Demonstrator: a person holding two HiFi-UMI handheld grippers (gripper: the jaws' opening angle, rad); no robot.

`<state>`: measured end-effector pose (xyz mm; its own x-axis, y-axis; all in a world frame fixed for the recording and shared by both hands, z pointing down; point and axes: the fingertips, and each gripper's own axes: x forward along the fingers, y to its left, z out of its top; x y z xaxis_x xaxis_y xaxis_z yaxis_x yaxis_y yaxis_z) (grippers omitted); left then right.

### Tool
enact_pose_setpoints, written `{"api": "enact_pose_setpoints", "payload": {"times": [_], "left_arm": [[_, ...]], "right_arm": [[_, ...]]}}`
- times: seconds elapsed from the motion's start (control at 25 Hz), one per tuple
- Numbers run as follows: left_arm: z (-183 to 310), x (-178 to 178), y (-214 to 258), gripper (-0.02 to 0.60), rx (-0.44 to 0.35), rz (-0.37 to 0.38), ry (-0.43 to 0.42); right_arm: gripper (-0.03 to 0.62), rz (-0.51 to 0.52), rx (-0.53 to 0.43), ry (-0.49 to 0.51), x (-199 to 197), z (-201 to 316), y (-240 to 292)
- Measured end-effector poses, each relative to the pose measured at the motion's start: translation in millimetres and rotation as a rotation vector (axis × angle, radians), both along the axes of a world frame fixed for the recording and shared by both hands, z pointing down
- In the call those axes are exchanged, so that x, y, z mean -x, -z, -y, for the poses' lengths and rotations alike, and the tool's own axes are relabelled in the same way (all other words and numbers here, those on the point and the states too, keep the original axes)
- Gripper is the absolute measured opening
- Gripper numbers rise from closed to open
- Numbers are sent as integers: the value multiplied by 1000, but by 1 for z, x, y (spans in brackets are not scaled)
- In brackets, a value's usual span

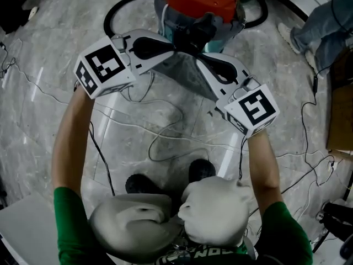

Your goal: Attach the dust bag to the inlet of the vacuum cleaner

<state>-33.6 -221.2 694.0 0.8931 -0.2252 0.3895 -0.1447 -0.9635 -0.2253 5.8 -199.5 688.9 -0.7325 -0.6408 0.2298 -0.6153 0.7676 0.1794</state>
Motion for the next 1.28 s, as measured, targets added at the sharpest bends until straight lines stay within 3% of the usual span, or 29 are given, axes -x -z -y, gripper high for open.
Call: {"api": "enact_pose_setpoints", "payload": {"times": [0.52, 1.28], "left_arm": [[30, -13, 3, 26, -21, 4, 31], [40, -19, 9, 38, -32, -29, 54]], "right_arm": [[17, 46, 17, -65, -14, 27, 1], [18, 142, 43, -40, -19, 34, 6]]}}
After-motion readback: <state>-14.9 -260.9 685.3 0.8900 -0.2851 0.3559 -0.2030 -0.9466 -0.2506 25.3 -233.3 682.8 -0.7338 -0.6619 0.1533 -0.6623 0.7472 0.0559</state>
